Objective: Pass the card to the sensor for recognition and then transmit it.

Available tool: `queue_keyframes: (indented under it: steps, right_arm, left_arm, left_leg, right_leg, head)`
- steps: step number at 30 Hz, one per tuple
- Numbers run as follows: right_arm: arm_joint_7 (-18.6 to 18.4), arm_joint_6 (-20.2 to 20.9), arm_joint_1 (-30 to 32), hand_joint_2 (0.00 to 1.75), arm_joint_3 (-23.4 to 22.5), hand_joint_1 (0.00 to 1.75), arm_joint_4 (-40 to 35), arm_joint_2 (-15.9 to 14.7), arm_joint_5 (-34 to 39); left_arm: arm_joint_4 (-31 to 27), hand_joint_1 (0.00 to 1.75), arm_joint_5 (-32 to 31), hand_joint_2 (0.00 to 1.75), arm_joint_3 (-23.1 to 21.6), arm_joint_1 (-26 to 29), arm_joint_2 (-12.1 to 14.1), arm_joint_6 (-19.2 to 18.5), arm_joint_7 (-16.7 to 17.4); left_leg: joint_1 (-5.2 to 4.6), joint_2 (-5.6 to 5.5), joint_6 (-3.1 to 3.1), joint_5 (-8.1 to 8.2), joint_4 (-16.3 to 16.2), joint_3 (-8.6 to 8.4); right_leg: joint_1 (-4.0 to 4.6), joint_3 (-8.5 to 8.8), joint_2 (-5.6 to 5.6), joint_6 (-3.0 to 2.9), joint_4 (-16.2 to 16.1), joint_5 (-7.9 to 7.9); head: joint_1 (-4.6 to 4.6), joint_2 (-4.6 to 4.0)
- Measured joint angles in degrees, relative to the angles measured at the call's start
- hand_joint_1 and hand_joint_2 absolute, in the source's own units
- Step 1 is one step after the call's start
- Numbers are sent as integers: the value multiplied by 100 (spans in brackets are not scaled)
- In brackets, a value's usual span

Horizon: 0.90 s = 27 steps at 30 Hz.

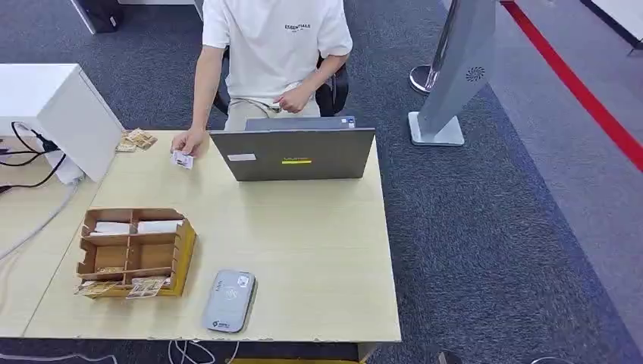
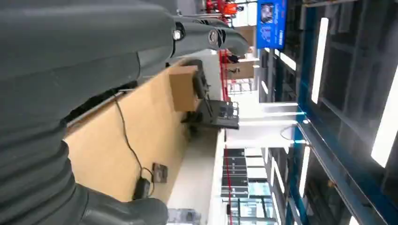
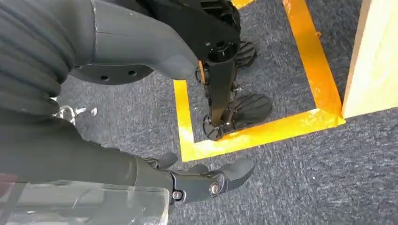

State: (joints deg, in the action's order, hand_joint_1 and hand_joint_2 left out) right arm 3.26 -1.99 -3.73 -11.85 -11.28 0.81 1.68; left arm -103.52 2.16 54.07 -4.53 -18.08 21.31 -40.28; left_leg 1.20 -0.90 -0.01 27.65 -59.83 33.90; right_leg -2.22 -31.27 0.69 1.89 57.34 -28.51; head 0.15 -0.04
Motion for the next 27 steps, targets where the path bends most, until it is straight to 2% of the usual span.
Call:
queue_keyframes:
  steps: [2,3,4,6,8,11,16,22,27]
  right_arm:
    - [-26,0,-2,175,0,0,0,4,-15]
    - [-53,0,1,175,0,0,2,4,-50]
    - [-68,2,1,175,6,0,2,15,-87]
    - [-116,9,-35,175,33,0,2,26,-160]
    - [-166,20,-83,175,57,0,2,50,-225]
    - [-254,44,-96,175,92,0,2,85,-328]
    - [-372,79,-128,175,159,0,2,124,-485]
    - [-479,103,-162,175,232,0,0,138,-627]
    - [-564,105,-205,175,243,0,-2,144,-734]
  left_arm:
    - [-236,0,-147,175,-219,15,13,351,0]
    - [-409,0,-322,175,-460,49,57,777,0]
    - [-571,0,-640,175,-799,67,115,1234,0]
    - [-782,0,-1411,175,-1507,-28,188,1716,0]
    - [-887,0,-2119,175,-1976,-251,262,1794,0]
    - [-950,0,-3130,175,-2453,-645,385,1834,0]
    - [-883,0,-4429,175,-2961,-1321,596,1838,0]
    - [-130,0,-5622,175,-3276,-2063,820,1840,9]
    - [1160,0,-6838,175,-3302,-2769,1067,1838,20]
  left_leg:
    - [0,9,-1,-1,0,-3]
    - [1,9,-1,-2,-1,-4]
    - [1,4,0,-3,-1,-1]
    - [0,-9,8,-9,-1,7]
    - [-1,-7,2,-14,-1,6]
    - [0,-5,-2,-20,-1,4]
    - [0,-5,1,-26,-1,4]
    - [0,-4,1,-27,-1,5]
    - [0,2,2,-31,-1,5]
  right_leg:
    - [0,-6,11,-5,0,3]
    - [0,-20,11,-5,0,3]
    - [0,-18,4,-5,0,3]
    - [-1,-10,-18,-4,0,2]
    - [-1,0,-16,-6,0,7]
    - [-1,-2,-11,-4,0,13]
    - [0,-4,-11,-3,1,17]
    - [-1,-5,-6,-3,1,18]
    - [-1,-14,1,-10,2,27]
  head:
    - [-9,0]
    - [-9,0]
    - [-11,0]
    - [-7,0]
    - [-7,0]
    - [-9,0]
    - [-11,0]
    - [-13,0]
    - [-11,0]
